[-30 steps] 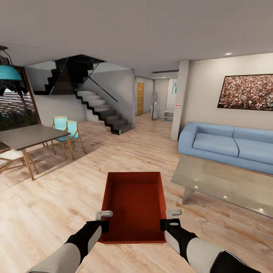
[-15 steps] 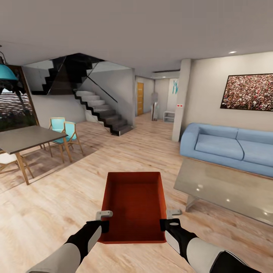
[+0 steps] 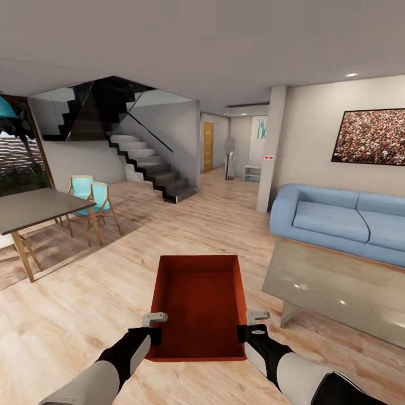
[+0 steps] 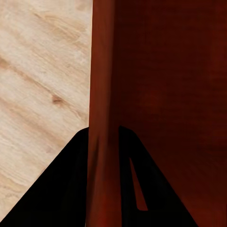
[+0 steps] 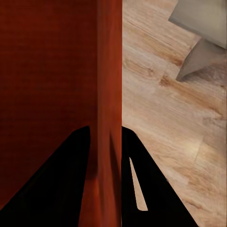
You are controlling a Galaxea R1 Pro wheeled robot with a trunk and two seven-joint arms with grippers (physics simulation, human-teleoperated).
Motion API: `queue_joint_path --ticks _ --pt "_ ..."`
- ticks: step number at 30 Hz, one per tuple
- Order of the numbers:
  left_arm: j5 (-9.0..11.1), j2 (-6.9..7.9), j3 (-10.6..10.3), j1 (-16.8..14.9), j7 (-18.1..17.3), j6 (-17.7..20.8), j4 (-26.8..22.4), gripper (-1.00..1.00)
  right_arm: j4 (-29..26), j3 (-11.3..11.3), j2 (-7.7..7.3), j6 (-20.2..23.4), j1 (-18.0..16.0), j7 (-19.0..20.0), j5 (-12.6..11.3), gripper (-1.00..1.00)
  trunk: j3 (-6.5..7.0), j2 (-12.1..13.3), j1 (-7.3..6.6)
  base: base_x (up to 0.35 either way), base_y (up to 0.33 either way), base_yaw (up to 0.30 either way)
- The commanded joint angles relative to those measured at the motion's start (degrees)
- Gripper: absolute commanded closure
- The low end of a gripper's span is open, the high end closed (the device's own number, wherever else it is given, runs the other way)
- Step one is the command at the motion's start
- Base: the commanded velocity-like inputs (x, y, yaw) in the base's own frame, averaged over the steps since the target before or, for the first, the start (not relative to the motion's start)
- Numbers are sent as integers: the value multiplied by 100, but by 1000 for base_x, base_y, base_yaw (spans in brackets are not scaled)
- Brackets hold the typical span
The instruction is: Move the two storage containers from the living room to the garage. In the garage, place one container on the floor and stack the other container on top of it (either order is fine).
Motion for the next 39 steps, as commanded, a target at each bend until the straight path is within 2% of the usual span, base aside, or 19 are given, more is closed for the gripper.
queue_joint_path --ticks 1,13,27,39 --pt "54 3 100 -3 51 37 0 100 -16 -62 -4 -41 -7 -12 108 100 -10 -9 5 322 0 0" --pt "54 9 109 -3 51 36 5 100 -16 -62 -7 -41 -7 -7 104 100 -10 -9 5 322 0 2" --pt "54 6 109 -3 51 39 5 100 -16 -62 -4 -41 -7 -12 100 100 -10 -9 5 322 0 231" --pt "55 2 109 -3 51 39 5 100 -16 -62 -4 -41 -7 -12 100 100 -10 -9 5 322 0 14"
